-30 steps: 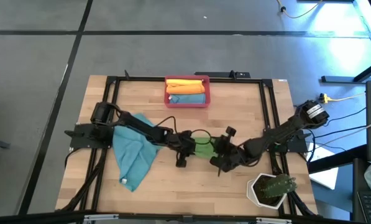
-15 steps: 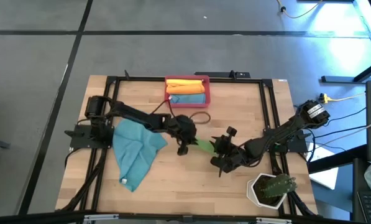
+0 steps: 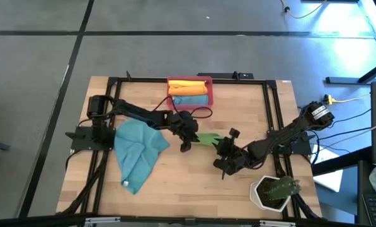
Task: Roll microfiber towels into tight, uniform cylinder then place into a basket
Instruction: Roll the green microfiber towel
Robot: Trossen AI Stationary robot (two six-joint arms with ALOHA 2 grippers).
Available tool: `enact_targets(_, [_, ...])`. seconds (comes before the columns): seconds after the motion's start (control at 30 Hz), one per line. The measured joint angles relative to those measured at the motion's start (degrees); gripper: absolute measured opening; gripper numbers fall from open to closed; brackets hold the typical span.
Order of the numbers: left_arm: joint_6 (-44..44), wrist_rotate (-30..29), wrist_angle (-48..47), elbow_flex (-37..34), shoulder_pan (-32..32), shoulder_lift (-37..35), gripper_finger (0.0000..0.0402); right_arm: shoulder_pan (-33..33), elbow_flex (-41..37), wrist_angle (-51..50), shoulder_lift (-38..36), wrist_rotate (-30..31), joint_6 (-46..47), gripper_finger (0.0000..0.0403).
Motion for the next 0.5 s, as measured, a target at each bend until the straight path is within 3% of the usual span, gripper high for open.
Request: enact_targets(0.5, [-3.98, 0.32, 2.96, 0.01, -0.17, 3.63, 0.0000, -0.55, 0.00, -0.04, 0.02, 0.00, -0.07, 0.0094])
